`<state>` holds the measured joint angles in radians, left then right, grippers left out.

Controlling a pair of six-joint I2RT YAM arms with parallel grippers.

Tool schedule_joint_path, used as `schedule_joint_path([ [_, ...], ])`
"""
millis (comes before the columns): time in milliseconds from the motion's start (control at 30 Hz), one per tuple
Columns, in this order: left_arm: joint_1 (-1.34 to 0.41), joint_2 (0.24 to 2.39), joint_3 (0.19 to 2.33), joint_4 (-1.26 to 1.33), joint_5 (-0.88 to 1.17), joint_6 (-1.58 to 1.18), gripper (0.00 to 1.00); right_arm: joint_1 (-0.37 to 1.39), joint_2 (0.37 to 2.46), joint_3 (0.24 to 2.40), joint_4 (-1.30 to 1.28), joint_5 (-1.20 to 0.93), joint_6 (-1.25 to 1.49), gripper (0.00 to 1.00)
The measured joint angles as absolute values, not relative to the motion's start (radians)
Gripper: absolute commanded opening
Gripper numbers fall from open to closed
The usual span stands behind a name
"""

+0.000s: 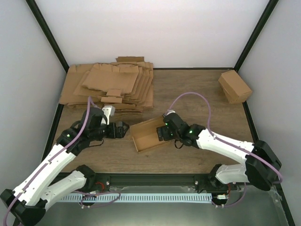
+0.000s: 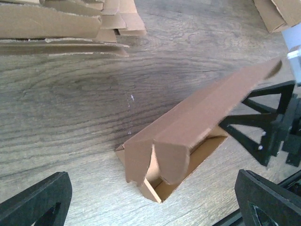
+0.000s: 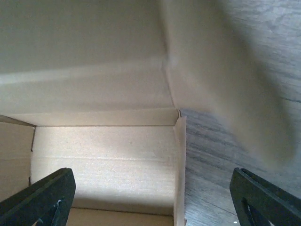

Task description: Fold the paper box

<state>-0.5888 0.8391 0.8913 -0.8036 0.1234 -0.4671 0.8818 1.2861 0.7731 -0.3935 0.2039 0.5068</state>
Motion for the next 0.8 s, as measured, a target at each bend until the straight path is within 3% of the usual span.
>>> schedule_joint_path([
  [567,-0.589,0.873,0.728,-0.673,0.276,-0.572,0.80,0.622,1.285,0.929,-0.436,-0.033,0.287,0.90],
  [800,-0.589,0.878,0.706,-0.634,0.332,-0.572,0.63,0.619,1.343,0.947,-0.440,-0.086,0.236,0.80],
])
